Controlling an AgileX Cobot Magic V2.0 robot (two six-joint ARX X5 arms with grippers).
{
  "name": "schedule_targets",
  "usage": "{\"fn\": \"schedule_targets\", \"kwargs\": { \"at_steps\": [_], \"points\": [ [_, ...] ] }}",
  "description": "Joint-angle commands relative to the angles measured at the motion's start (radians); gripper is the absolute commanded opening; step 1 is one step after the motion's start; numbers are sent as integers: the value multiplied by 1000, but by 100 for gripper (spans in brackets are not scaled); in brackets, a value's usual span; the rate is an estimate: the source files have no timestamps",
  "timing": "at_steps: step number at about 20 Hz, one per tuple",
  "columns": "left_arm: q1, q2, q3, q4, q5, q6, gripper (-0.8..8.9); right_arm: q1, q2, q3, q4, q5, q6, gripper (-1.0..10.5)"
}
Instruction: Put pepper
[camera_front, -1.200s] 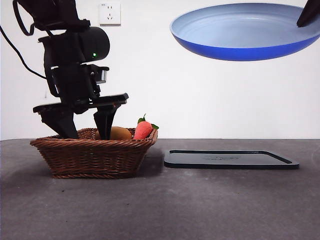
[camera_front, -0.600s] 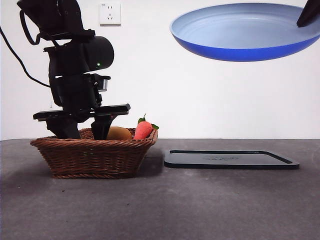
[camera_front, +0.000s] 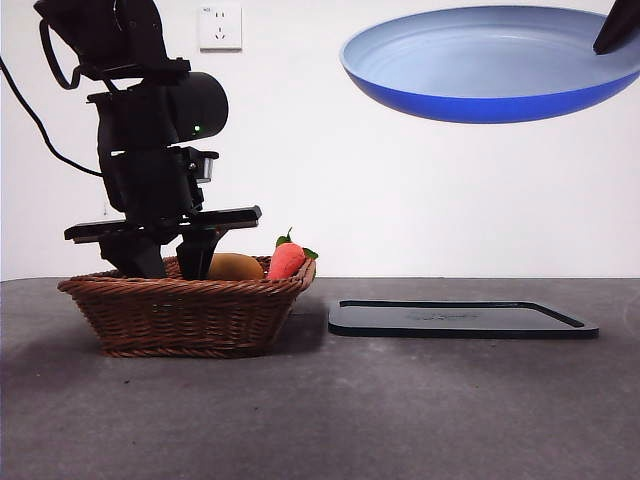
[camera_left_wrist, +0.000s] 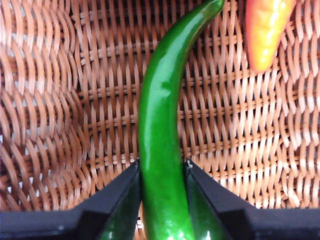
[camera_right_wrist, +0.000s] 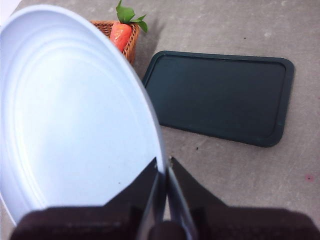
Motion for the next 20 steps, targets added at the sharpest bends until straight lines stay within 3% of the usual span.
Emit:
{"fn": "schedule_targets", "kwargs": {
  "at_steps": [1, 10, 17, 20],
  "points": [
    [-6, -21, 19, -16, 1, -6, 97, 0, 6, 21, 13, -6, -1, 6],
    [-27, -178, 20, -19, 153, -2, 97, 0, 75, 21, 13, -4, 24, 6],
    [-131, -296, 20, -15, 158, 32, 97, 4, 360, 21, 19, -11, 98, 6],
    [-209, -294, 20, -13, 158, 48, 97, 29, 468, 21, 41, -64, 119, 6]
  ]
}}
